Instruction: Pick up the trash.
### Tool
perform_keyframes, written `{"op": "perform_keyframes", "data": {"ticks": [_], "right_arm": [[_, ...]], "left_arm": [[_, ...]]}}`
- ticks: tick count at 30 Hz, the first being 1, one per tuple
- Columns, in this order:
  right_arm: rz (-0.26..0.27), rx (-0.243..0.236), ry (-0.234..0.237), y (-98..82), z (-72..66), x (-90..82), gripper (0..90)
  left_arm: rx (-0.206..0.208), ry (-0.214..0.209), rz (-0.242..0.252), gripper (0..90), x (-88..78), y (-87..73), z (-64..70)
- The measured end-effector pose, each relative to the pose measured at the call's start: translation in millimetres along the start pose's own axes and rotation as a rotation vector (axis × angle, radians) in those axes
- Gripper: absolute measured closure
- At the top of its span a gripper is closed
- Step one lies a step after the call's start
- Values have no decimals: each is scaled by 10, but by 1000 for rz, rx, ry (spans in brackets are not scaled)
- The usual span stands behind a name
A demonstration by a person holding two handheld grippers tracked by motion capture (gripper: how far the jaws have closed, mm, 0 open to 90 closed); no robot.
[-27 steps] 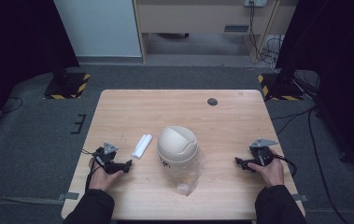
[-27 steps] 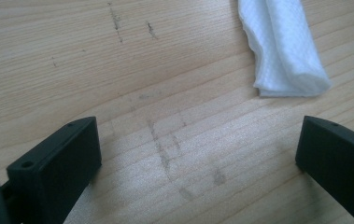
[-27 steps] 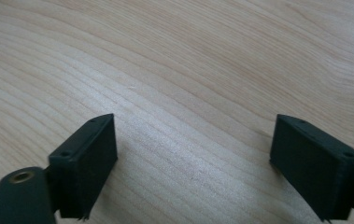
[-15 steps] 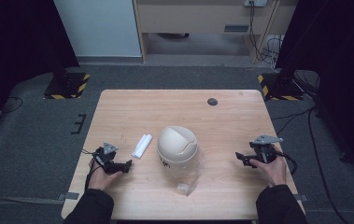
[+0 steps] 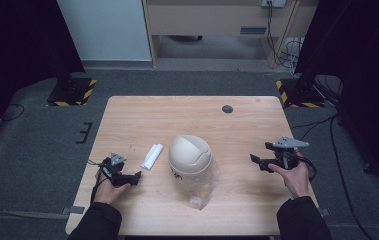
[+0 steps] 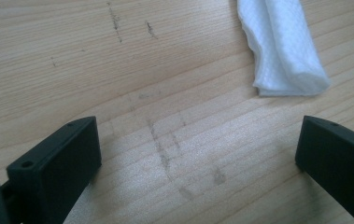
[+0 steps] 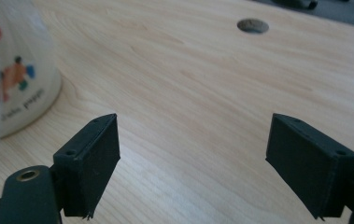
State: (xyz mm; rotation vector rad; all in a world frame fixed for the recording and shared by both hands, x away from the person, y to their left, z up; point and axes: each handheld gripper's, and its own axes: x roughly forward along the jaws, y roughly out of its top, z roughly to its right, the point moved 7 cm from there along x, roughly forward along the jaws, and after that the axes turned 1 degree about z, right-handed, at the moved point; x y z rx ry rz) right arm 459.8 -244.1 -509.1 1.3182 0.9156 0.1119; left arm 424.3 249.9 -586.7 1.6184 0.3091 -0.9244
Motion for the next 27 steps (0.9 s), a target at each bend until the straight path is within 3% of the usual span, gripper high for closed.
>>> {"op": "perform_keyframes", "data": {"ticks": [10,27], "right_arm": [[122,-58,63,447,-161,-157,176],[220,-145,181,966,-472,-319,167]], "left_arm": [[0,1,0,0,1,0,1],[0,2,0,0,1,0,1]]}}
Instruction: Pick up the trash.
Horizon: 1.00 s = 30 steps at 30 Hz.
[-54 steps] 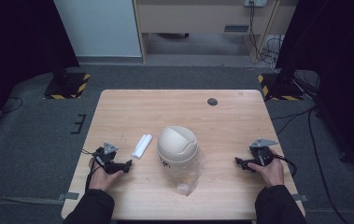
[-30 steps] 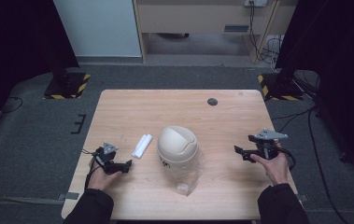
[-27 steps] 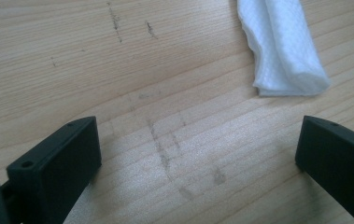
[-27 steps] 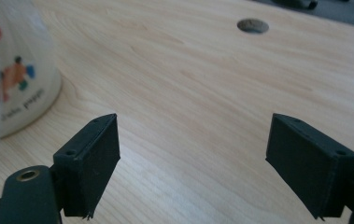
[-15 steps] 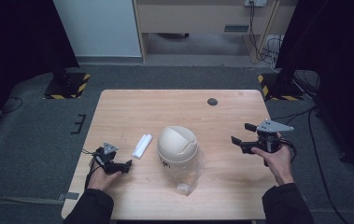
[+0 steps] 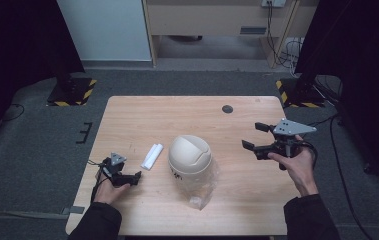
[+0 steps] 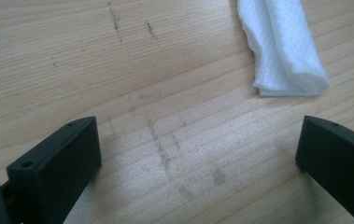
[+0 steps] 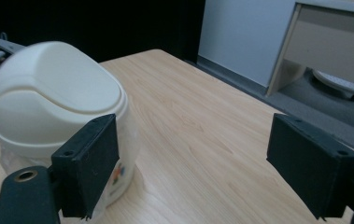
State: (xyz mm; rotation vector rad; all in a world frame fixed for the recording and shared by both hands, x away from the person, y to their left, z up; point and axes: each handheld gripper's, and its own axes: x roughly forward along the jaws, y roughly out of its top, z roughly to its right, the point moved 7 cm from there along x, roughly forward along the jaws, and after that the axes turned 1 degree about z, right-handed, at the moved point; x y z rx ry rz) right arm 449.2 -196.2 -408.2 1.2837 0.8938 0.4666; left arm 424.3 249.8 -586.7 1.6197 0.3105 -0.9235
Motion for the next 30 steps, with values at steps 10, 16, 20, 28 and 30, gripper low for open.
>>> {"op": "perform_keyframes", "data": {"ticks": [10,16,20,28,30], "right_arm": [[17,-43,61,208,-189,169,165],[42,-48,152,300,-403,315,176],[30,-63,186,299,-498,379,176],[23,-34,275,252,-666,557,201],[26,-30,282,251,-681,573,210]], "left_arm": [[0,0,0,0,0,0,0],[0,0,0,0,0,0,0],[1,0,0,0,0,0,0],[0,0,0,0,0,0,0],[0,0,0,0,0,0,0]]}}
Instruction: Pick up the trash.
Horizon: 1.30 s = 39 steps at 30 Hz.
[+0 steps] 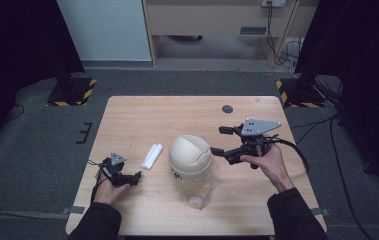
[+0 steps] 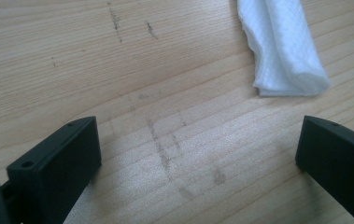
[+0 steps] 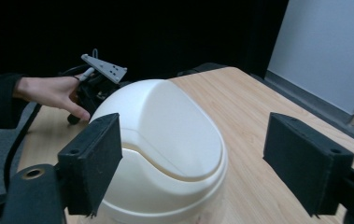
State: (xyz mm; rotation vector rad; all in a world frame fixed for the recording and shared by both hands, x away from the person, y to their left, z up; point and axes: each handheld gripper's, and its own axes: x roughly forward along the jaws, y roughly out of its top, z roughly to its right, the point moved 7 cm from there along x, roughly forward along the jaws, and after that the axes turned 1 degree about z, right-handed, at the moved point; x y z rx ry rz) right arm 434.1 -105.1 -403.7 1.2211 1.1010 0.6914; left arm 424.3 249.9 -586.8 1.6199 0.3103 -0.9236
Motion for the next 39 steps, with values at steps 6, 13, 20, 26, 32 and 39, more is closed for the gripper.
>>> {"op": "perform_keyframes", "data": {"ticks": [6,13,20,26,32,39], "right_arm": [[-33,7,53,-86,-70,134,210],[-81,-24,110,-143,-175,243,210],[-146,-35,144,-263,-245,341,208],[-167,-20,155,-315,-267,385,203],[-177,-8,160,-352,-285,427,189],[-154,16,130,-333,-293,431,208]], "left_arm": [[0,0,0,0,0,0,0],[0,0,0,0,0,0,0],[-2,-2,1,0,-1,1,-1],[-1,-1,0,0,0,0,0],[-1,-1,0,0,-1,0,0],[-1,-1,0,0,0,0,0]]}}
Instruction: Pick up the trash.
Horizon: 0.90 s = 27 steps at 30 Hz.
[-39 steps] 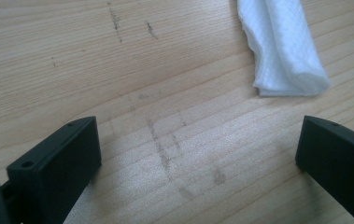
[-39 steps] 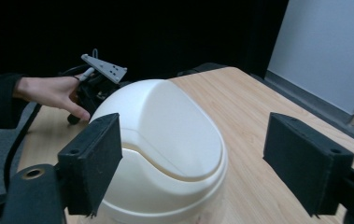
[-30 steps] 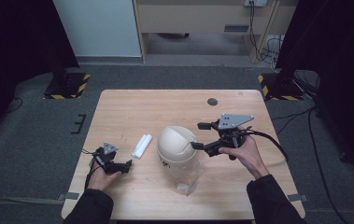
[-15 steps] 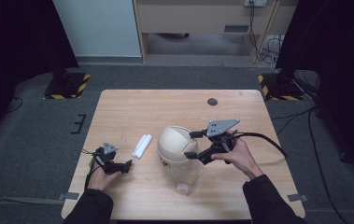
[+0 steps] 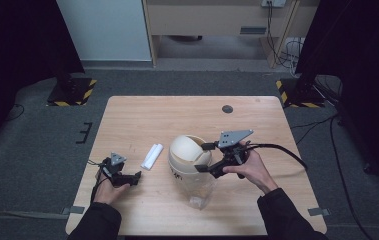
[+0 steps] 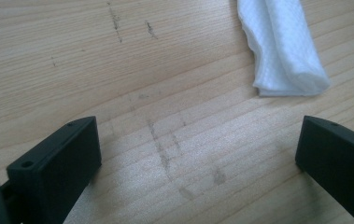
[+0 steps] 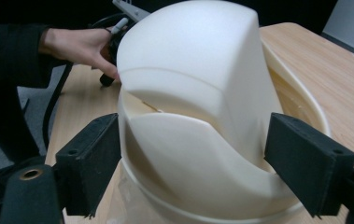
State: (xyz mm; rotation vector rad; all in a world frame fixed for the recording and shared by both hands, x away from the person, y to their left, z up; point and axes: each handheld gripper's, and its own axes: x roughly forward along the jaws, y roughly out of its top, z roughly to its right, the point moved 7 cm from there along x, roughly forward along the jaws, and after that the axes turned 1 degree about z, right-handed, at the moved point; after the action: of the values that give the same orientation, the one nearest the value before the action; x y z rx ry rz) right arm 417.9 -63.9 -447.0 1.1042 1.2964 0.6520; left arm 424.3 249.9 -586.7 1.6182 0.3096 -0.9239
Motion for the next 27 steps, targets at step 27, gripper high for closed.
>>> {"op": "perform_keyframes", "data": {"ticks": [27], "right_arm": [[126,72,-93,172,52,-110,205]], "left_arm": [[0,0,0,0,0,0,0]]}}
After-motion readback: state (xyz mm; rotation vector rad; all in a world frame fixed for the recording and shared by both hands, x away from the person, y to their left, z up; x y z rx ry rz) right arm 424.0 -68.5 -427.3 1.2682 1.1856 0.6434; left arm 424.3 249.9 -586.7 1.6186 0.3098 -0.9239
